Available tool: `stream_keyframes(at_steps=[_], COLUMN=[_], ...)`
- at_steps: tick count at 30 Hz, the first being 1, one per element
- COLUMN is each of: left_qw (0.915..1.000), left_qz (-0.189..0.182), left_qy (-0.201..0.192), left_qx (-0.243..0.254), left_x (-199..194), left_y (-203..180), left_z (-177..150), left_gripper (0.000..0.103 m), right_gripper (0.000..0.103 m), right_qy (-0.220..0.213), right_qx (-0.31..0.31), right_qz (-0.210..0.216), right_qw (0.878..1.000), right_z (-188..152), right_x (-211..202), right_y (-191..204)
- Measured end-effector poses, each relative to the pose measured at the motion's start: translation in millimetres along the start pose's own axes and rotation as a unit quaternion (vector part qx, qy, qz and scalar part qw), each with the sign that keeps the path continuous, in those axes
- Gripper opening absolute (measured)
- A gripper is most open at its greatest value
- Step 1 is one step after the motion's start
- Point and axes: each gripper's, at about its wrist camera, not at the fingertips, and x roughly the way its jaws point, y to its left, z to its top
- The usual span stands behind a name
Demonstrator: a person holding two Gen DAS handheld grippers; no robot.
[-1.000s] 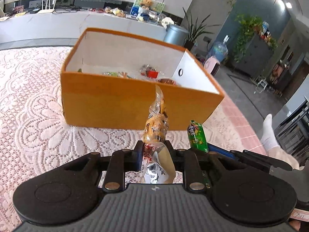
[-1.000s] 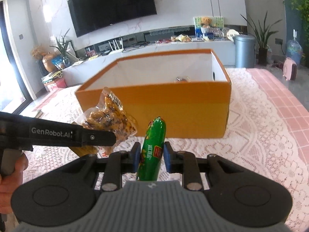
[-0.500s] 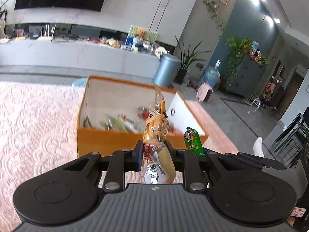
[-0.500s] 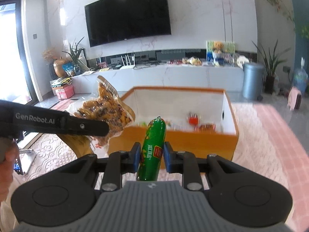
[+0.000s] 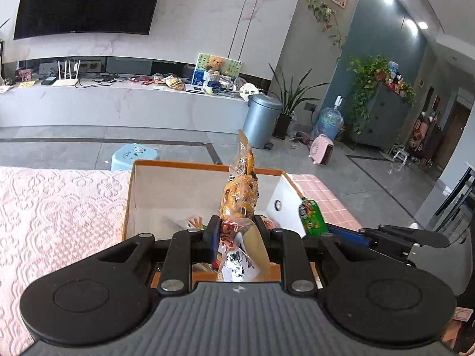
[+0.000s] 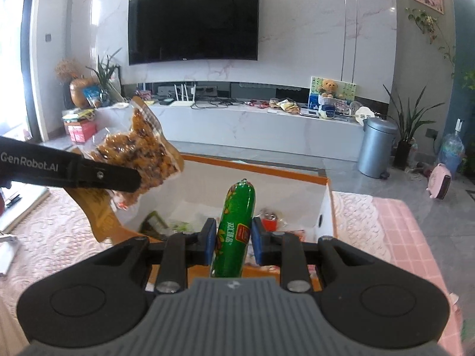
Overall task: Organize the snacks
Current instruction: 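Lift both snacks and carry them over the orange box, then open both tools to drop the snacks into the box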
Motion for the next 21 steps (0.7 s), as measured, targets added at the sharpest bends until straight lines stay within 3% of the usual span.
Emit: stream_keyframes(at_steps=[12,21], left_qw=[0.9985,0.9949], left_qz=[0.052,0.080], left_qy=[0.015,0.049], left_qx=[0.011,0.036], left_x=[50,82], left_y=[15,23], left_z=[5,-6], left_gripper=[0.024,0.024], right_gripper=[0.023,0.022], right_qy=[0.063,0.105], right_qx=[-0.017,-0.028], right_qz=[-0.053,-0.077], right_qw=[0.996,0.991], right_z=[6,-3], right_x=[74,113], right_y=[-27,-30])
